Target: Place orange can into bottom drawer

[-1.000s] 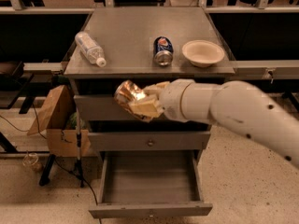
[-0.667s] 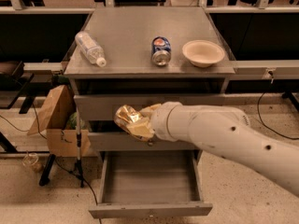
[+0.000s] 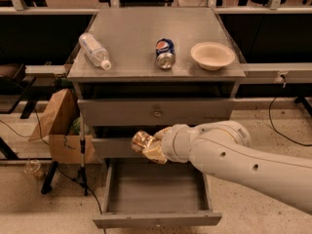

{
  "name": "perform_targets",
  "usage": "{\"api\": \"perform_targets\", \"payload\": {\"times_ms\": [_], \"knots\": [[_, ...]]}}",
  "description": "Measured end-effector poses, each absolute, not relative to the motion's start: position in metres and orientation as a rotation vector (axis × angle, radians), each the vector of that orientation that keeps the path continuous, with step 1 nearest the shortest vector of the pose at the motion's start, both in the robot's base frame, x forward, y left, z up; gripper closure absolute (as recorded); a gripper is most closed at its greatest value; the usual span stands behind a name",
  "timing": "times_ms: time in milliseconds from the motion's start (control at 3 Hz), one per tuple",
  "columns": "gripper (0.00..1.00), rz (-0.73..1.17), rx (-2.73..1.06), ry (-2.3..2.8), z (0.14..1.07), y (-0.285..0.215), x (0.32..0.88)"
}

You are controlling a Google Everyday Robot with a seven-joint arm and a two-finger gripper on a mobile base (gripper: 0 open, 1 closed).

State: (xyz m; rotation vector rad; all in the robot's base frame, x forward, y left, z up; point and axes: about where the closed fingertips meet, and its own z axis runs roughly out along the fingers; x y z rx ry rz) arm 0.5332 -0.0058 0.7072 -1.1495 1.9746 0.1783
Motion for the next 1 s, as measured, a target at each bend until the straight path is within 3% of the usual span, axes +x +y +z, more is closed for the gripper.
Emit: {"api": "perform_targets", "payload": {"times_ms": [667, 1000], "knots": [[1.00, 0.122, -1.235, 1.979, 0.700, -0.001, 0.535], [1.00, 0.083, -1.375, 2.083, 0.624, 0.016, 0.554]]}}
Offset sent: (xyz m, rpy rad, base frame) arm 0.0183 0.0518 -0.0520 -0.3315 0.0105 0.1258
